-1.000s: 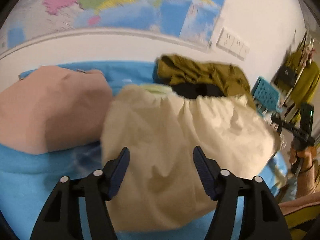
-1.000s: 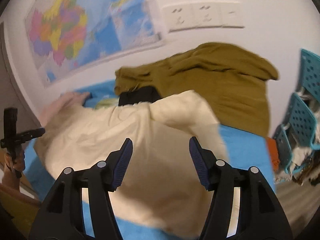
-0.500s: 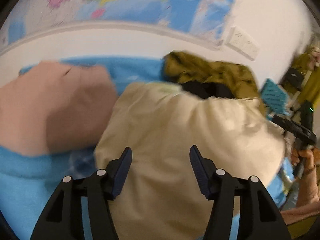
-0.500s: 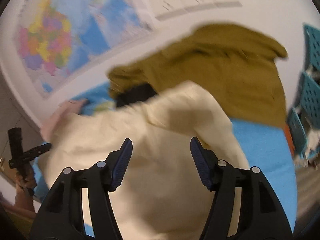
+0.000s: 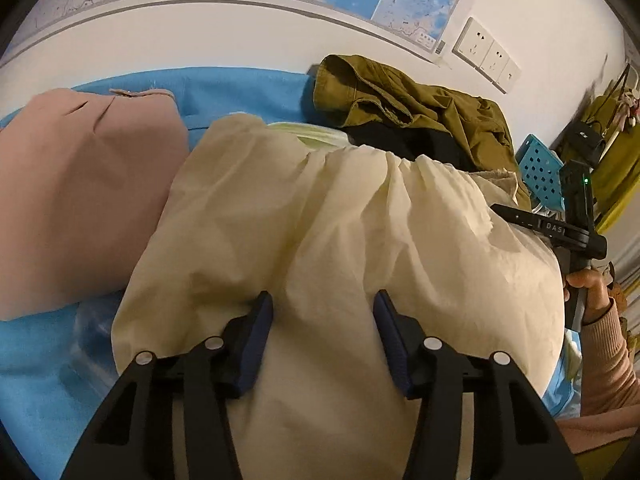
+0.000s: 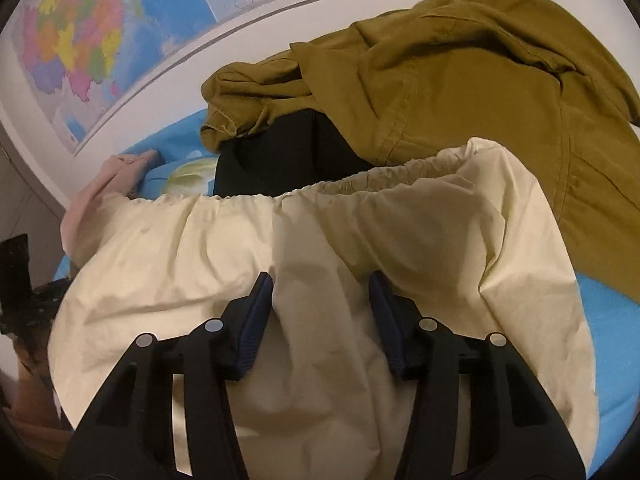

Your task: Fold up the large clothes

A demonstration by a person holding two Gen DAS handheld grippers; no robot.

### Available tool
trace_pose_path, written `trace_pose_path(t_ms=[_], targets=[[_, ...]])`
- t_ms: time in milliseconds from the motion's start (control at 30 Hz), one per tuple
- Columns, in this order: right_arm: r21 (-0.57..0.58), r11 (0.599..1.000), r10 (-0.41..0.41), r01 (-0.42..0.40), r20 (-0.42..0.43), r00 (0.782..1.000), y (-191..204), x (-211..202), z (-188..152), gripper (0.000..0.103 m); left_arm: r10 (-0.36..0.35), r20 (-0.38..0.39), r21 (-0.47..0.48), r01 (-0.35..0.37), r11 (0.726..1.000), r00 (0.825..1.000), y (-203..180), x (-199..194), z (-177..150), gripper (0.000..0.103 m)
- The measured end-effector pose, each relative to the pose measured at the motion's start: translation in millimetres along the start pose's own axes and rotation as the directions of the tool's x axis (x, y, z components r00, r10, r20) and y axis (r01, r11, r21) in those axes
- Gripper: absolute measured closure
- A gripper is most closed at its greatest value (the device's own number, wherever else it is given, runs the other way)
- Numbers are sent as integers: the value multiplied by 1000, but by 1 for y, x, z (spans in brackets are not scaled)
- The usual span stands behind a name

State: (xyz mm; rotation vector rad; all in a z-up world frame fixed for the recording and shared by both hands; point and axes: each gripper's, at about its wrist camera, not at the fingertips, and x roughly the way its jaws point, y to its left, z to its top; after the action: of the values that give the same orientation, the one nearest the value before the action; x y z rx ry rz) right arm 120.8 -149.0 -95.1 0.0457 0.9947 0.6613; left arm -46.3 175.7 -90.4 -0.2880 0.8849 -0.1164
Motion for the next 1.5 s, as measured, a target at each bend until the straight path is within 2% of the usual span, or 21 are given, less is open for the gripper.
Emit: trace_pose_path(t_ms=[67,167,267,333,467,533,600,633,667,767,833,900,967,1033,1133,1300,1367,1500], targets=[[20,1000,4,-4,5,1000,-1,-8,-2,45,16,-4,8,-16,1000,1000,-4,-2,0,52],[39,999,24,-27,66,998,-1,-40,-10,41,25,21,23,-25,999,999,-12,-13,-1,48],[80,991,101,-112,123,987,-4,-75,-25,32,-1,68,41,-2,999,998,-16,-35,-7,44],[96,985,127,-141,144,982,-5,-93,-37,32,-5,104,9,4,1000,995,-9,-52,-14,42],[86,987,117,-133,173,978,-5,-121,-69,33,27,145,-40,-21,999,989,9,-75,-29,40],[90,992,78,-93,157,984,-10,-119,-76,37,29,134,-53,-22,998,991,16,-74,-34,42],[124,992,4,-18,114,993,-23,-102,-83,48,40,115,-61,-34,998,992,22,-65,-39,48],[144,989,0,-15,102,995,-27,-95,-83,49,42,116,-59,-36,998,992,23,-60,-40,48],[183,982,29,-48,104,994,-34,-90,-85,48,53,116,-63,-46,997,992,23,-56,-42,48],[219,973,47,-72,115,992,-32,-98,-83,40,74,121,-56,-67,996,990,20,-56,-43,46],[227,969,67,-97,135,989,-28,-110,-85,33,55,133,-75,-45,996,990,22,-64,-46,42],[242,960,105,-141,153,983,-24,-126,-92,31,25,156,-106,-8,994,987,27,-77,-51,41],[272,944,144,-188,171,975,-24,-141,-105,24,-4,185,-134,30,991,983,33,-93,-59,40],[302,924,189,-236,179,966,-26,-151,-117,23,-31,193,-154,62,986,981,38,-105,-68,37],[361,880,259,-308,177,949,-28,-156,-137,22,-33,177,-180,65,981,984,44,-114,-83,35],[431,839,303,-332,136,943,-26,-148,-161,19,-115,129,-230,142,963,985,50,-111,-108,35],[456,827,306,-330,127,943,-26,-143,-167,19,-130,107,-241,152,958,986,47,-103,-112,35],[517,797,295,-312,118,948,-31,-131,-169,17,-211,67,-268,222,938,975,38,-81,-117,35]])
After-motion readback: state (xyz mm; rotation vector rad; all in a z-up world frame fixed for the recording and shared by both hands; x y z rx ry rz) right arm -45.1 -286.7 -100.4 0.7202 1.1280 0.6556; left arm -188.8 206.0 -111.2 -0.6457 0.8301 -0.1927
